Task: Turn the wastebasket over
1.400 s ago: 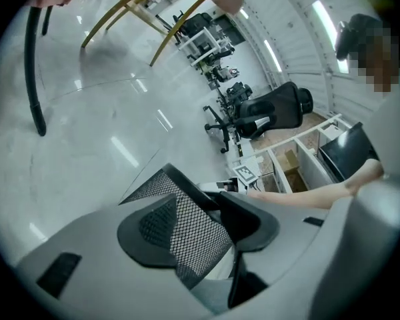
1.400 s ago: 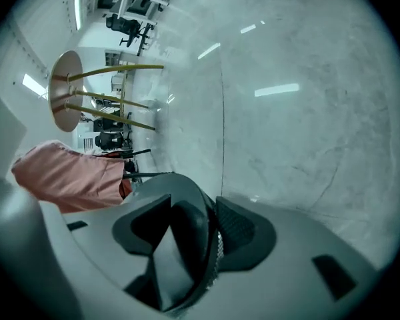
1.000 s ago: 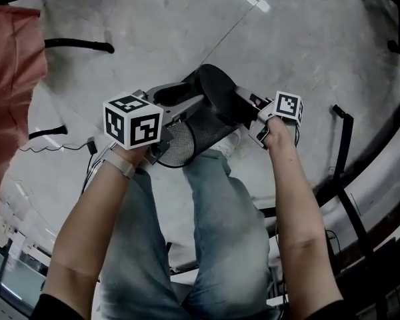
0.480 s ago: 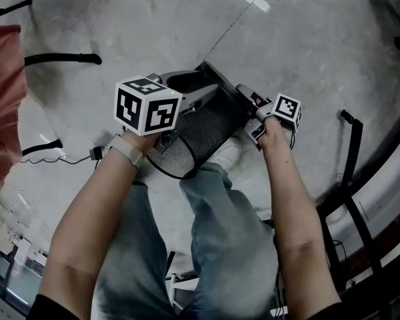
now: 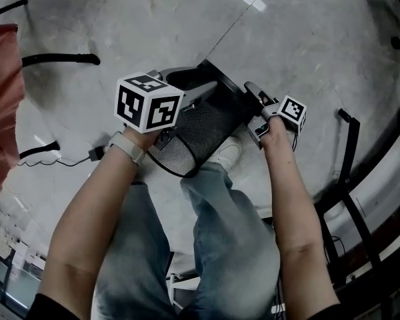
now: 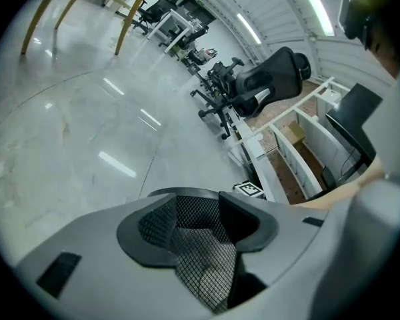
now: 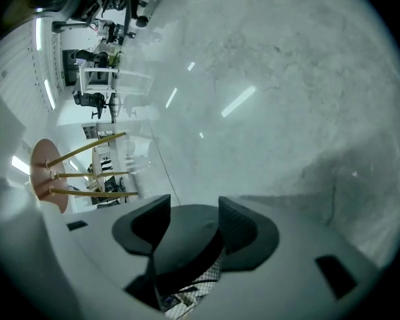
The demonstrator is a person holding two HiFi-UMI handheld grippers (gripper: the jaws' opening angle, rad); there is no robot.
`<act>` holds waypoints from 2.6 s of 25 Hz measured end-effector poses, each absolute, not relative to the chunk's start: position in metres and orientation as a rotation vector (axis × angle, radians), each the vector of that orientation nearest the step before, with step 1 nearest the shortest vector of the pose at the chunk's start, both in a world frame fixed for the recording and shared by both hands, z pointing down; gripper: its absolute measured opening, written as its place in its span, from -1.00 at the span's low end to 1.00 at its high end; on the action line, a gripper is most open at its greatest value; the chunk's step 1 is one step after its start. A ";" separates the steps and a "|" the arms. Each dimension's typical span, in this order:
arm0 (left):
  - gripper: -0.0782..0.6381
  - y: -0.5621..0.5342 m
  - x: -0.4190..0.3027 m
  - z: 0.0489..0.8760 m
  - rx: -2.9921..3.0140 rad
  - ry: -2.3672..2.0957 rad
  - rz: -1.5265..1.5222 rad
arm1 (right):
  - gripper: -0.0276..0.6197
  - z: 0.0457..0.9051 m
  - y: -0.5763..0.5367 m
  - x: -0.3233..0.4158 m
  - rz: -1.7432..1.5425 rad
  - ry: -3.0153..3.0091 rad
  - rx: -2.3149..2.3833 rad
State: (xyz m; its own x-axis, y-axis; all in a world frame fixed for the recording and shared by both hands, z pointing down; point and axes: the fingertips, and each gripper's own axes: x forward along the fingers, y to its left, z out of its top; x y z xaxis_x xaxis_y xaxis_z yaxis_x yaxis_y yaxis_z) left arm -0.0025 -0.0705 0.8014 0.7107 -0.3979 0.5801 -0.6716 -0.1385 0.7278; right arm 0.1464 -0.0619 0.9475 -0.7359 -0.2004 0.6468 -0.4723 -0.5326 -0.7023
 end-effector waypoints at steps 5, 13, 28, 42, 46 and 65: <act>-0.21 -0.042 -0.054 0.764 1.670 -1.044 0.267 | -0.24 0.876 -0.088 0.159 2.096 -1.673 1.119; -0.08 0.068 -0.118 0.730 1.355 -1.244 0.176 | -0.22 0.778 -0.085 0.086 1.220 -2.000 0.604; -0.01 0.134 -0.062 0.781 0.990 -1.287 -0.191 | -0.02 0.807 -0.064 0.035 0.758 -1.830 0.194; -0.53 0.099 -0.047 0.761 1.057 -1.192 -0.291 | -0.06 0.802 -0.075 0.034 0.835 -1.876 0.233; -0.67 0.068 -0.053 0.727 1.180 -1.221 -0.228 | -0.06 0.792 -0.088 0.042 0.889 -1.908 0.289; -0.73 -0.081 -0.001 0.712 1.533 -1.197 0.786 | -0.06 0.730 -0.114 0.172 1.332 -2.005 0.796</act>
State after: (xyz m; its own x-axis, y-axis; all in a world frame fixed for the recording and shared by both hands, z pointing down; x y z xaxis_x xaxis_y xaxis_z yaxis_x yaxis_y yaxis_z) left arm -0.0010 -0.0807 0.7115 0.2995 -0.3029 0.9047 -0.9506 -0.0137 0.3101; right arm 0.1718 -0.1142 0.7299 -0.6424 -0.1535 0.7509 -0.7517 0.3174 -0.5781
